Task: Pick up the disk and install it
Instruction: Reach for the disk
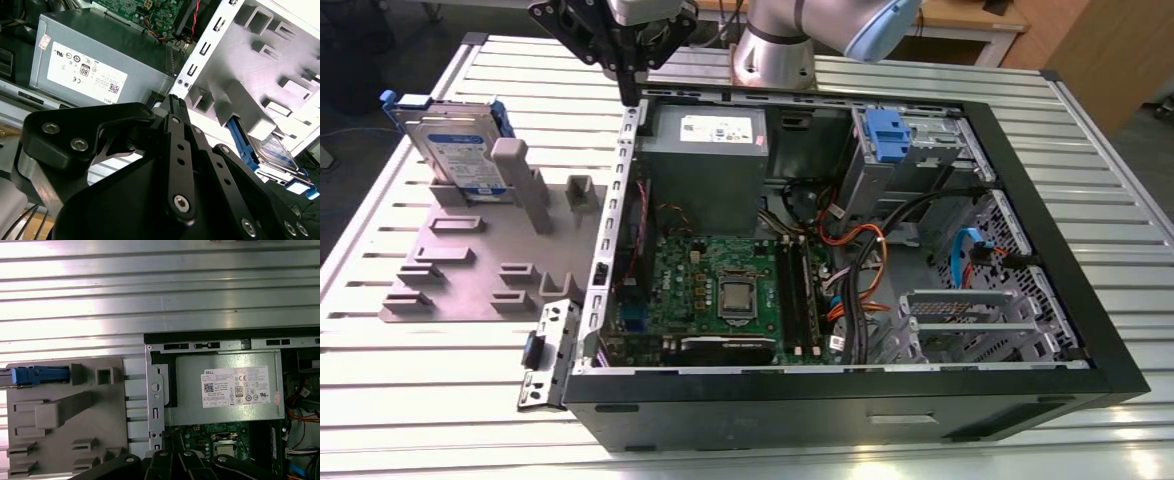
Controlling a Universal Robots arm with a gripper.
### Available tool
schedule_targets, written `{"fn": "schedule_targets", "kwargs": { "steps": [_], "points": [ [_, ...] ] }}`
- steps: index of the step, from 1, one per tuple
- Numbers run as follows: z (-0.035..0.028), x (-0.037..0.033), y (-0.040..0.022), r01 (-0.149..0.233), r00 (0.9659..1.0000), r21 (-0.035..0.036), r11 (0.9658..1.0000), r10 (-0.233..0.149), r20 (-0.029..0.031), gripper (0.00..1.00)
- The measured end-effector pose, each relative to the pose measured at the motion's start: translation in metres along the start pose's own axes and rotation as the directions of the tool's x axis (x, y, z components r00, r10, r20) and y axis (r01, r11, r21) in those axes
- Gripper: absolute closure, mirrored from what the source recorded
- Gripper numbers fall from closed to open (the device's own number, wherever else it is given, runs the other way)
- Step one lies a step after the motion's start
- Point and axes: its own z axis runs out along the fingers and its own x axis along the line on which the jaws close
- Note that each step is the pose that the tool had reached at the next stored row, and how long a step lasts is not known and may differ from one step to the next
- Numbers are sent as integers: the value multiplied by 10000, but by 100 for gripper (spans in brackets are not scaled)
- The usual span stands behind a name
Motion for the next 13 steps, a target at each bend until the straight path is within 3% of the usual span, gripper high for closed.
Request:
{"fn": "schedule_targets", "kwargs": {
  "steps": [13],
  "points": [
    [-1,35,-3,0,10000,0,10000,0,0,89]
  ]
}}
